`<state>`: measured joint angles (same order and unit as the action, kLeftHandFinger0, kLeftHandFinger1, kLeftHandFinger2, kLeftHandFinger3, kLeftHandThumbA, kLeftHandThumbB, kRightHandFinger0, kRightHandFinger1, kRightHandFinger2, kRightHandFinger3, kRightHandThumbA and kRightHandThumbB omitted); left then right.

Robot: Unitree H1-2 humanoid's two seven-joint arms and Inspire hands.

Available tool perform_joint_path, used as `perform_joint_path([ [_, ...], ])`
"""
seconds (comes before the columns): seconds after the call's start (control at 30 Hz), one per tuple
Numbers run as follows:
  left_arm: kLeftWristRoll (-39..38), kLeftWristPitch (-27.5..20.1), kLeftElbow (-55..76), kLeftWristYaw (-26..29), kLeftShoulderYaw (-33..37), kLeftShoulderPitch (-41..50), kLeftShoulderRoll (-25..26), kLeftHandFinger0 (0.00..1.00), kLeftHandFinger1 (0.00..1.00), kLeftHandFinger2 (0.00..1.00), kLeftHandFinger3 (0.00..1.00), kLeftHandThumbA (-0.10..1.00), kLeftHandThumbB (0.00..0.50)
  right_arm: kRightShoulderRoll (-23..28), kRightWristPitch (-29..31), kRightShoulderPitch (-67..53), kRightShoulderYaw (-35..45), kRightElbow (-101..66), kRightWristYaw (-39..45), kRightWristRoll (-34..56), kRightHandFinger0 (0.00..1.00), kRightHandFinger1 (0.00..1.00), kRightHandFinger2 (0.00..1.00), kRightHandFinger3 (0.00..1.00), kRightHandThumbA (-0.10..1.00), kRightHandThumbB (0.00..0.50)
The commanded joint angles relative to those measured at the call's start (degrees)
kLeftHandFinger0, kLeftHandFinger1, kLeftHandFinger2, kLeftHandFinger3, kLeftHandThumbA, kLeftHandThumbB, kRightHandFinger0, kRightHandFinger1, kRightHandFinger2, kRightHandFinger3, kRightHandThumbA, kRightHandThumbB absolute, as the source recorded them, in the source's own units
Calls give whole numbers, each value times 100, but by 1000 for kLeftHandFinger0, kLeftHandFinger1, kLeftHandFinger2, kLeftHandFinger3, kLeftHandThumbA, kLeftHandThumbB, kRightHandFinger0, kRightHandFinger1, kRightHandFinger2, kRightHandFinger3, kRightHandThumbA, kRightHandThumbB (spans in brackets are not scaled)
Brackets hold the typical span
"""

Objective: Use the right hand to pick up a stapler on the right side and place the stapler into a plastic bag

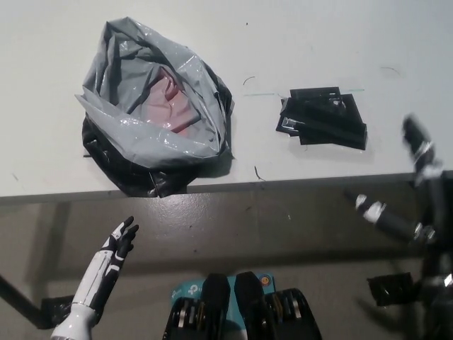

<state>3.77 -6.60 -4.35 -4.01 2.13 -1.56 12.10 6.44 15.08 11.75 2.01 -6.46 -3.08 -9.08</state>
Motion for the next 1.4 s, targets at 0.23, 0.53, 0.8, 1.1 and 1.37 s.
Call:
perform_joint_path([
  [0.23,10,-382,112,-41,-56,-12,96,1000,1000,1000,1000,1000,357,1538,-3161,3766,-624,1170,1752,-356,1000,1000,1000,1000,923,361],
  [0.53,42,-375,195,-27,-55,-20,95,1000,1000,1000,1000,1000,351,1256,-3151,5022,-1345,3672,2217,-424,1000,1000,1000,1000,965,395],
  [0.8,75,-361,231,-34,-29,-73,86,1000,1000,1000,1000,1000,358,928,-3013,5482,-2065,4951,2146,-763,1000,1000,1000,1000,1000,444],
  [1.1,197,-386,252,-30,-10,-88,125,1000,1000,1000,1000,1000,335,661,-2451,5614,-2512,6324,1940,-1003,1000,1000,1000,1000,1000,474],
  [1.37,176,-366,253,-52,-24,-98,121,1000,1000,1000,1000,1000,307,631,-2388,5552,-2776,6892,1903,-1207,1000,1000,1000,1000,1000,425],
])
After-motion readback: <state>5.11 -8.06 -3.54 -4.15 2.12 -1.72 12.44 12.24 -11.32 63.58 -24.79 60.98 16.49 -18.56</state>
